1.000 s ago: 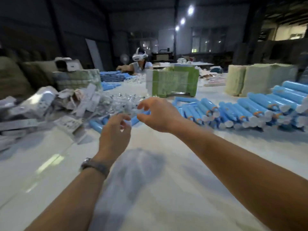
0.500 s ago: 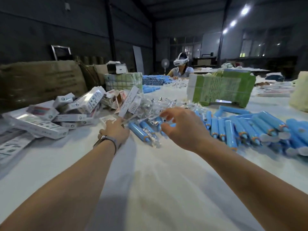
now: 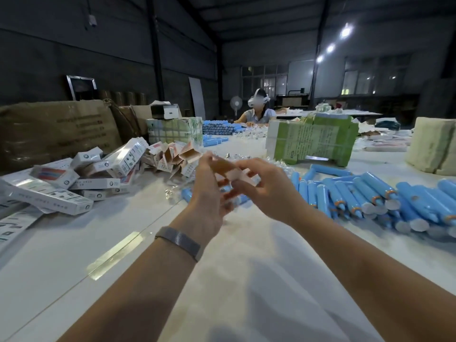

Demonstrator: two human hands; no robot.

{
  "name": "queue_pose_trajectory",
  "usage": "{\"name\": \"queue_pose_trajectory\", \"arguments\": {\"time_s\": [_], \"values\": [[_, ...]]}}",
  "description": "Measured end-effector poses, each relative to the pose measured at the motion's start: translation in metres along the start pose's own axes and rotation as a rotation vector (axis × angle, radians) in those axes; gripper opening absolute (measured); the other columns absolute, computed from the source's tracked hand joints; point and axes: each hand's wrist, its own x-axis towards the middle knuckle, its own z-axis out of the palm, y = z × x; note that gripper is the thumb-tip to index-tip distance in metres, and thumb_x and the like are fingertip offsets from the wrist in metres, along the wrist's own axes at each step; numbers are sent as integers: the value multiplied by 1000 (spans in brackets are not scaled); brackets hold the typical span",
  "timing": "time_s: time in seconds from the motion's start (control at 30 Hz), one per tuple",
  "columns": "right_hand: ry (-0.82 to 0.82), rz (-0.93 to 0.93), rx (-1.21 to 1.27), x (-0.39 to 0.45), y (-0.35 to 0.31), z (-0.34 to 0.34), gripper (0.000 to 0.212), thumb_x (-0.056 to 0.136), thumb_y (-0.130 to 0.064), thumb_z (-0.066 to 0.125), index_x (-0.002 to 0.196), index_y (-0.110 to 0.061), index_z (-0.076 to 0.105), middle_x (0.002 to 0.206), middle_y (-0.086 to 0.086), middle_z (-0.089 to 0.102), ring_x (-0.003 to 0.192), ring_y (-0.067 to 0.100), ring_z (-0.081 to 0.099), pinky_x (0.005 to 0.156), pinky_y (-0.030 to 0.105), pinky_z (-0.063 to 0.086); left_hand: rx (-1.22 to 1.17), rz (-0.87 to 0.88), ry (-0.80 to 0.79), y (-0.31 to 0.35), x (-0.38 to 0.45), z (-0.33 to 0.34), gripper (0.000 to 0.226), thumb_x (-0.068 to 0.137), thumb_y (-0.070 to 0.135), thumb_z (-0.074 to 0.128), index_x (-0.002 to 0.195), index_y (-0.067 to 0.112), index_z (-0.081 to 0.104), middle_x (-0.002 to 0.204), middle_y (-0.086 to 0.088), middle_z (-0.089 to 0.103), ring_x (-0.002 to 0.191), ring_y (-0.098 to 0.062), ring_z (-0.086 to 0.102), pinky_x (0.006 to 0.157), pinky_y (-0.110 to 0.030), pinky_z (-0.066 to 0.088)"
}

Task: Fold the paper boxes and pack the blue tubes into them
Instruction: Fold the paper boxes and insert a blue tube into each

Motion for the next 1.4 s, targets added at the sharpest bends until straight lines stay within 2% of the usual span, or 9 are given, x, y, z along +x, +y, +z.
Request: {"name": "queue_pose_trajectory", "arguments": {"time_s": [0.13,0.3,0.43,0.5,0.67,0.87,1.17,1.27,1.4], "values": [[86,147,213,3,6,-23,13,98,-16,58,108,-14,66,98,-1,72,87,20,66,72,37,53,263,374,-68,-13,-6,7,52,97,68,33,97,29,68,82,6,69,81,-17,61,70,-34,45],[-182,328,410,-2,26,-53,25,102,-23,48,117,-17,67,99,1,74,79,16,67,61,28,53,418,605,-98,-43,-3,11,16,97,23,62,104,25,48,105,-2,66,90,-14,68,67,-21,56],[-1,583,-364,-5,63,-83,29,92,-30,52,117,-21,66,103,5,69,89,23,65,78,36,54,417,632,-239,-58,-3,4,23,99,14,57,108,23,38,93,26,67,85,8,65,61,-7,50],[-201,712,-697,-17,76,-89,30,86,-37,55,110,-22,64,96,2,69,85,23,65,80,35,52,476,692,-248,-59,-4,4,28,98,13,58,104,30,37,92,33,64,85,11,63,62,-4,49],[-424,813,-776,-37,90,-74,31,72,-30,63,99,-20,51,75,-2,60,58,17,56,67,29,53,511,753,-142,-57,-1,-3,32,94,21,65,102,41,40,95,36,63,84,9,65,59,-4,48],[-48,740,-671,-22,81,-80,28,90,-26,49,117,-29,55,114,7,63,90,29,52,71,32,38,500,780,-78,-49,7,-16,40,88,21,73,100,42,41,95,35,63,87,5,66,64,-9,52],[608,142,13,10,11,-87,21,88,-35,67,83,-21,54,65,-12,51,53,-3,48,54,13,43,625,894,-69,-46,4,-19,48,87,17,73,96,43,34,97,39,60,94,10,61,67,-7,50],[703,59,192,12,-13,-90,23,88,-33,63,85,-10,61,64,-6,52,59,7,47,61,34,49,642,913,-58,-45,0,-18,54,86,18,75,97,52,35,98,40,60,93,10,62,67,-8,50],[795,-55,247,11,-34,-94,11,88,-25,63,83,-17,59,57,-18,50,56,0,45,59,22,44,671,927,-59,-43,-2,-18,55,86,19,76,93,54,34,99,42,60,88,8,63,67,-11,52]]}}
